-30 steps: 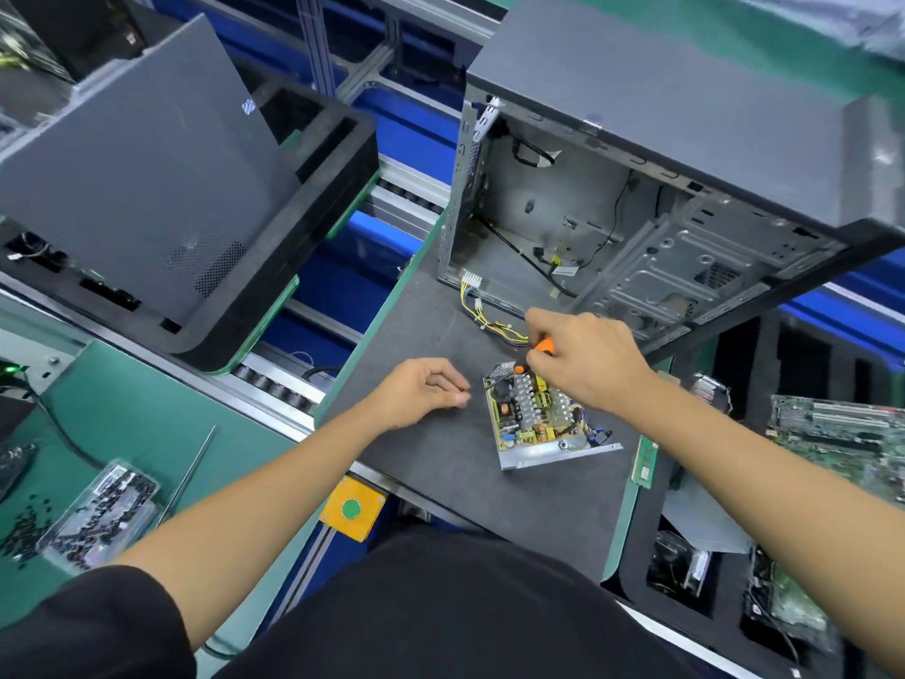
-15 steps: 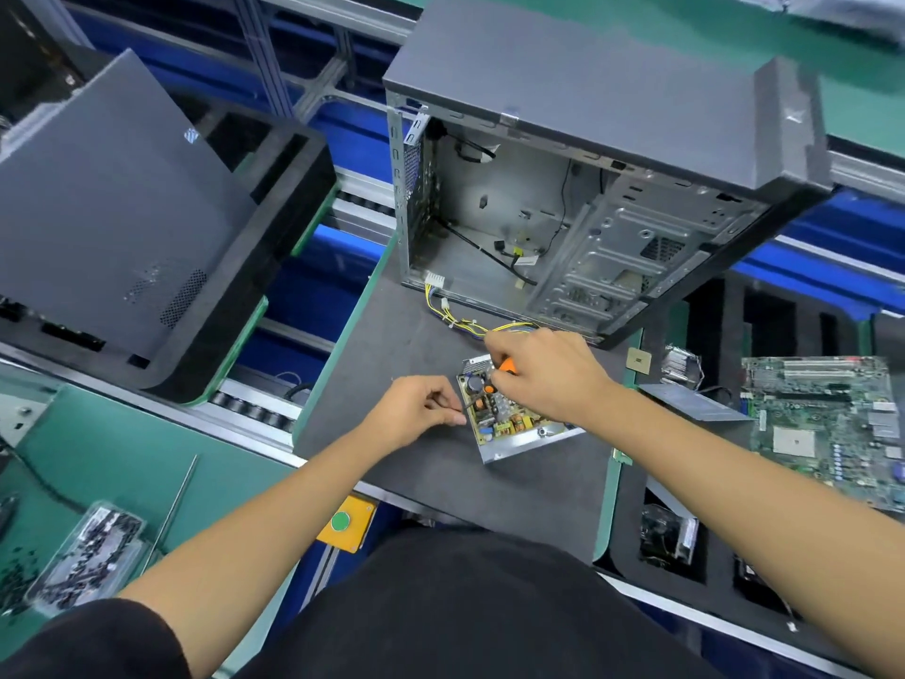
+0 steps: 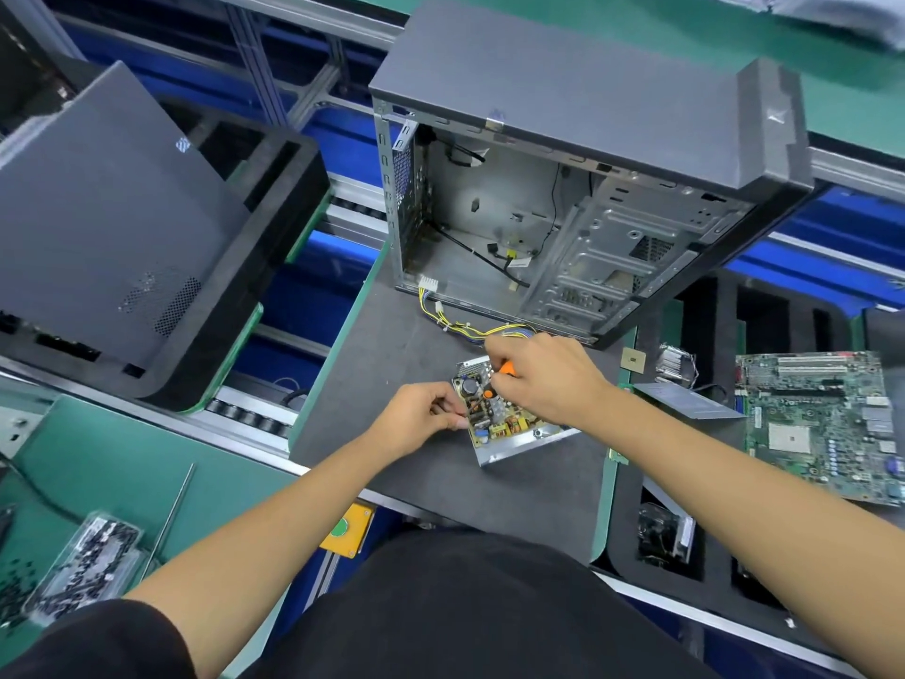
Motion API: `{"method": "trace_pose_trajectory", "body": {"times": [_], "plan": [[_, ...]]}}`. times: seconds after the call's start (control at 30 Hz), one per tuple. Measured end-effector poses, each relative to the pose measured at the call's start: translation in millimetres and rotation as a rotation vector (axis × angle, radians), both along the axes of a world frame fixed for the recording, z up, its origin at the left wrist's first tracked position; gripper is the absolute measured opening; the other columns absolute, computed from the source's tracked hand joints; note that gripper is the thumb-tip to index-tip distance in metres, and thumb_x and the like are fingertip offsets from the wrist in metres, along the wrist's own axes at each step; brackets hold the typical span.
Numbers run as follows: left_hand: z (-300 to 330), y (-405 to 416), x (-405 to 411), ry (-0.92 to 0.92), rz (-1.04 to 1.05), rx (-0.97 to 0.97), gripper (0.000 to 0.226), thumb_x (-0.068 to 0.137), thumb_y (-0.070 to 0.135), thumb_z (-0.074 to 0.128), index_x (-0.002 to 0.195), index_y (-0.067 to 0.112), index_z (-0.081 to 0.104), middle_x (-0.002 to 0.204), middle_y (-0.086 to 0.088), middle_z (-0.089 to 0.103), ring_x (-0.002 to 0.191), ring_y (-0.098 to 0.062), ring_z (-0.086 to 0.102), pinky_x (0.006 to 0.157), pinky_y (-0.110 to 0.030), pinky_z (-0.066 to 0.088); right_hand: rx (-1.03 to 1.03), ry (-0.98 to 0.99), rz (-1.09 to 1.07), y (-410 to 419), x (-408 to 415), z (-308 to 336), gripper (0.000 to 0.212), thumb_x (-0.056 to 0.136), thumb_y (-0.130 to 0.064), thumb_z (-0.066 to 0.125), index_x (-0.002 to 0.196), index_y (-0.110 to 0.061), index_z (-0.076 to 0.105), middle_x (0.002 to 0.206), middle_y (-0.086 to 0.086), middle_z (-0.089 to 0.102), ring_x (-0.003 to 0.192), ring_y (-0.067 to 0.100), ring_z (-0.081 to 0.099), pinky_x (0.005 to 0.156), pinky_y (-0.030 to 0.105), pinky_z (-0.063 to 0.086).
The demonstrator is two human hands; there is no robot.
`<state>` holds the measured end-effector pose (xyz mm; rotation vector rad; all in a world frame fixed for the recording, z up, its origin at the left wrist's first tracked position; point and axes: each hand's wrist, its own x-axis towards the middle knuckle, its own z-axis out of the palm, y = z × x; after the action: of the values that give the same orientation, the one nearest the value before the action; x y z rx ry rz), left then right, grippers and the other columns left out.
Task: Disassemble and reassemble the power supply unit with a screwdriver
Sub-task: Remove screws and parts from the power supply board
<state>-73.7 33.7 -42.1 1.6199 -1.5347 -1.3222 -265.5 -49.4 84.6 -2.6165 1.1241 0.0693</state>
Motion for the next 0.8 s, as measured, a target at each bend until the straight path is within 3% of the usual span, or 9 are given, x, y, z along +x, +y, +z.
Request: {"method": "trace_pose_trajectory", "body": {"times": [0.13,0.33,0.47,0.6,0.8], "plan": [[-5.9,2.6,-3.3,0.014,-0.016,0.013,0.019,0.077,0.012,0.087,0.087,0.013,0.072,0.084,0.005,0.071,0.075,0.001,0.062,0.074,-0.014,0.05,0.047,-0.019,-0.041,1.9,-6.1,-3.7,0.008,0.081,-0.034,0.047,0.083,-0.027,0.045,0.058,-0.009,0.044,0.067,0.024,0.047,0.051,0.031,0.02],[-13.2,1.9,-8.2,0.006,0.008,0.038,0.018,0.079,0.01,0.086,0.088,0.011,0.071,0.088,-0.005,0.072,0.082,-0.019,0.066,0.081,-0.029,0.054,0.002,0.006,0.026,8.1,-10.5,-6.7,0.015,0.077,-0.042,0.033,0.083,-0.03,0.039,0.061,-0.006,0.047,0.063,0.024,0.045,0.05,0.031,0.021],[-16.6,3.9,-10.2,0.036,-0.001,0.044,0.021,0.079,0.007,0.085,0.085,0.019,0.068,0.083,0.002,0.07,0.076,-0.005,0.062,0.076,-0.02,0.052,-0.005,-0.007,0.029,10.3,-11.7,-7.5,0.021,0.074,-0.046,0.026,0.082,-0.03,0.038,0.057,-0.01,0.041,0.057,0.02,0.04,0.048,0.029,0.017],[-19.1,6.1,-9.3,0.046,-0.013,0.048,0.02,0.077,0.011,0.087,0.088,0.011,0.07,0.083,0.004,0.071,0.074,-0.004,0.061,0.073,-0.017,0.05,0.007,0.006,0.015,12.7,-12.4,-8.4,0.013,0.075,-0.044,0.031,0.079,-0.032,0.035,0.053,-0.009,0.037,0.05,0.005,0.036,0.048,0.029,0.016],[-18.7,6.5,-9.0,0.039,-0.035,0.039,0.023,0.076,0.014,0.088,0.081,0.023,0.068,0.079,0.013,0.07,0.073,0.002,0.062,0.07,-0.014,0.048,0.011,0.034,0.035,15.1,-11.3,-9.5,0.009,0.077,-0.039,0.036,0.078,-0.031,0.034,0.051,-0.006,0.037,0.05,0.015,0.04,0.048,0.03,0.016]]}}
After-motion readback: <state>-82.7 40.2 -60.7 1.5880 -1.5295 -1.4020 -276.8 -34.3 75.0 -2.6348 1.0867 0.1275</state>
